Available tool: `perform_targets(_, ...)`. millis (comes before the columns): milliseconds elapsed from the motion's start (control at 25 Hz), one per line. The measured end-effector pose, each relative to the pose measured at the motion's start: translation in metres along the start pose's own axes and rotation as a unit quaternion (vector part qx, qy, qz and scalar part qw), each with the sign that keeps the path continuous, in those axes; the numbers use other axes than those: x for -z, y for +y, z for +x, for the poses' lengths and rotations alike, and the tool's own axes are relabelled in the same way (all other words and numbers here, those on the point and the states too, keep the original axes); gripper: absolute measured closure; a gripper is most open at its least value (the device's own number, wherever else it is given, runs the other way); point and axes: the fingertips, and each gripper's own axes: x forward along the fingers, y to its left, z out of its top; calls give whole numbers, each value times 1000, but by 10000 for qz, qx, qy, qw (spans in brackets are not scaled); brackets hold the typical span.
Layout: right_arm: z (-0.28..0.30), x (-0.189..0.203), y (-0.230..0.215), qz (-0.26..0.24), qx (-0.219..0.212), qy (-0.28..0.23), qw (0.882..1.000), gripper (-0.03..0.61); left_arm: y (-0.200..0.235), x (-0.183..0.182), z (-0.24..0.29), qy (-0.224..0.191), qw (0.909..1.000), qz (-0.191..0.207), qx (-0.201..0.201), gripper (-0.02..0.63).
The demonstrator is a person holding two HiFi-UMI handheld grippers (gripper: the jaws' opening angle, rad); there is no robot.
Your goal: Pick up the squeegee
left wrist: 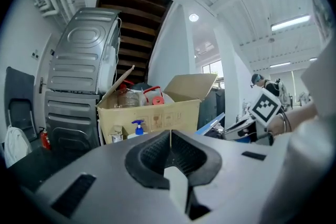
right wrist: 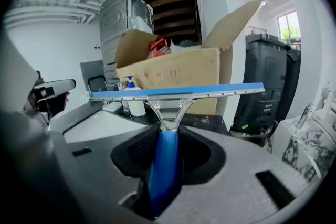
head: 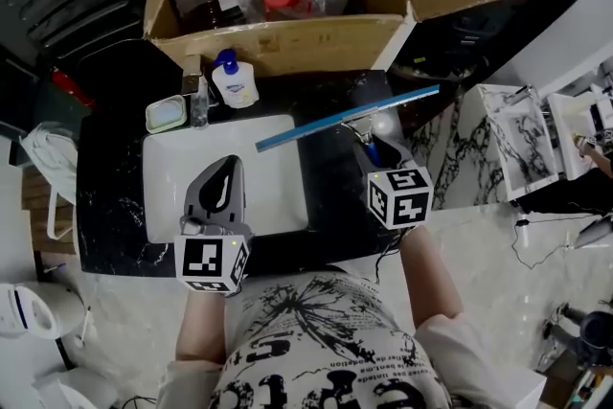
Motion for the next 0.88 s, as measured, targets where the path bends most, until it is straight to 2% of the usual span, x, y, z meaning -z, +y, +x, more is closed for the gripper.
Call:
perform_targets(200,-27,-38,15,-368,156,-1086,9933,462,11,-15,-17,-197,9994,71,-264,601)
perform_targets(480,-67,-78,28,-724,443,-2442,9660,460,26,-25,-37,-382,9975,79,-586,601)
perform_targets(680,-84,-93,26,-552,536,-2838,9558,460,25,-32,-42,-499,9970,146,-579,601)
perform_targets(880,-90,-98,30,-731,574,-2912,9521,462,22,-41,-42,-608,9965,204,-535,601)
